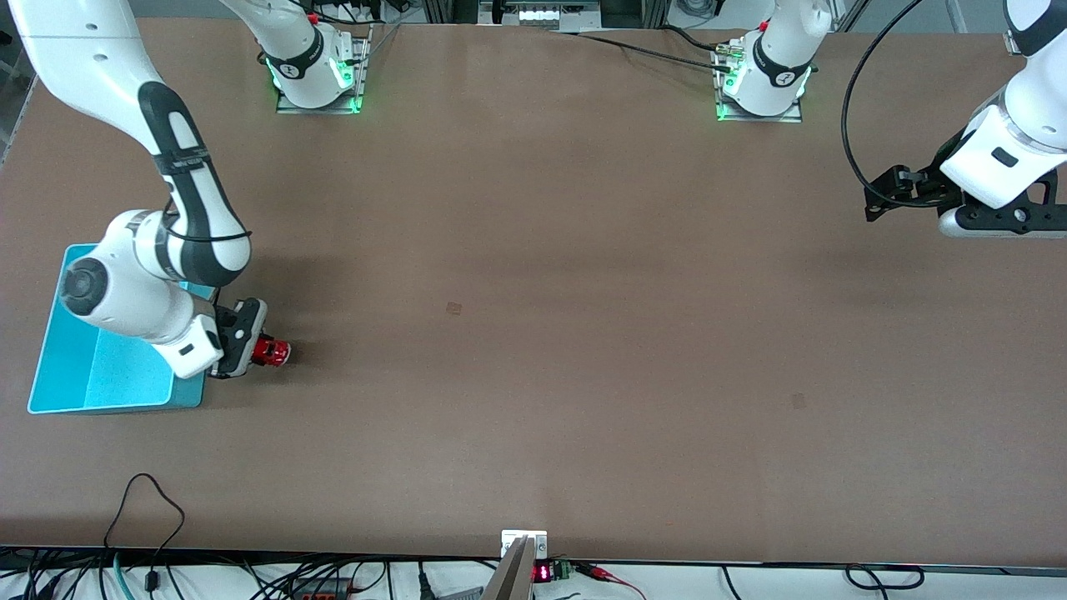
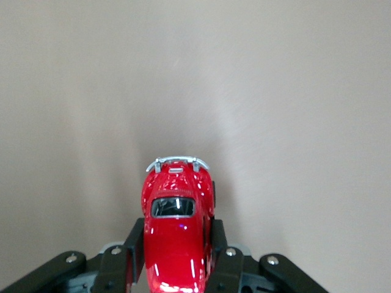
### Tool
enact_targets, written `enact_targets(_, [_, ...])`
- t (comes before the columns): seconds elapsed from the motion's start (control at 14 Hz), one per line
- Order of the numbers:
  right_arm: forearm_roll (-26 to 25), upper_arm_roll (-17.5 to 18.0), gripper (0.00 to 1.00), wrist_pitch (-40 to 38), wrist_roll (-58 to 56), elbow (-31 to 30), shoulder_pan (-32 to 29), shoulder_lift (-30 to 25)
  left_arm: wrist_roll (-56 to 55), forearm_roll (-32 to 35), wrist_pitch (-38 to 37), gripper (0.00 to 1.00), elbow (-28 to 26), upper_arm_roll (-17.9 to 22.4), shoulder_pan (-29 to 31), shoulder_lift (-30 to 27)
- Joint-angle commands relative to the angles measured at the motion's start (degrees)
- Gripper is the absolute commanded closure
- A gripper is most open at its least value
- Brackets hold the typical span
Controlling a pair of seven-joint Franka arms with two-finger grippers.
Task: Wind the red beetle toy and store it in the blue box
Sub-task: 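Close the right gripper on the red car and lift it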
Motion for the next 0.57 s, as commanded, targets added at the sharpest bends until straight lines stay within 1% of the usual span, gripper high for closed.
enact_targets(0.0, [2.04, -0.19, 0.90, -2.41, 4.18, 2.67, -0.69, -2.82, 1.16, -0.32, -1.15, 0.00, 1.52, -0.09, 0.21, 0.41])
enact_targets(0.29, [1.52, -0.98, 0.98, -10.13, 16.91, 8.64, -2.62, -3.70, 1.16, -0.32, -1.15, 0.00, 1.52, -0.09, 0.21, 0.41])
enact_targets(0.5, [1.77, -4.22, 1.00, -12.08, 22.82, 10.77, -3.07, -3.44, 1.07, -0.32, -1.24, 0.00, 1.43, -0.18, 0.29, 0.32])
